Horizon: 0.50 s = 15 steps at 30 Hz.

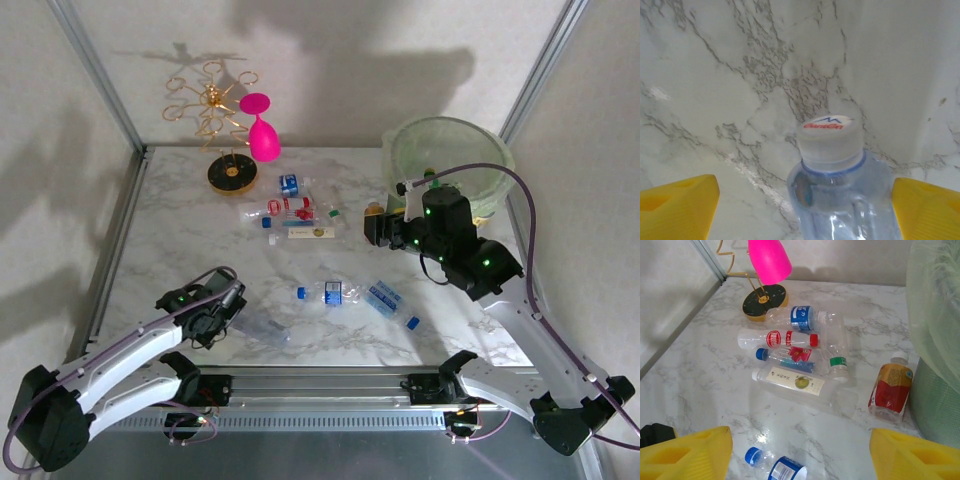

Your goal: Put the plastic bottles in the bin

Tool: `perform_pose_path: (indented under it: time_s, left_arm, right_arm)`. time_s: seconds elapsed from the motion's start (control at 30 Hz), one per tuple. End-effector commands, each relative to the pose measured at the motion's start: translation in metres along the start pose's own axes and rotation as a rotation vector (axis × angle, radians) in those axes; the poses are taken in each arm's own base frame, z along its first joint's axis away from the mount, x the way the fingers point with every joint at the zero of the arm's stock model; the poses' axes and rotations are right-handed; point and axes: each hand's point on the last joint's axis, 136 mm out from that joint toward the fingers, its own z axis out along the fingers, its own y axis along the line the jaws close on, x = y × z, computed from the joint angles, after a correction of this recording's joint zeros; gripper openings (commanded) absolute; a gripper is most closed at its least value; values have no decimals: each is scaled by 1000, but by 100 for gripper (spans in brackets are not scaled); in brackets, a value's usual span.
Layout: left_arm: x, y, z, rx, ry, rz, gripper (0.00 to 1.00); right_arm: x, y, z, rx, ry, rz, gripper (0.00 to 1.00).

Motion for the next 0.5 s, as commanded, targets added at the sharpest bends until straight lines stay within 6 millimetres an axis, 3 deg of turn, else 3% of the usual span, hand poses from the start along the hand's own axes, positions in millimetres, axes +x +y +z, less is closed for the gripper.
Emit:
perform_pose_path:
  time_s: [0.0, 0.47]
  left_arm:
    - [20, 6, 11, -20, 86, -192, 87]
    - [27, -20, 21, 33, 88, -172, 74]
  right_arm:
    - [-2, 4, -7, -16, -9, 16, 73]
    - [9, 2, -6, -18, 12, 32, 73]
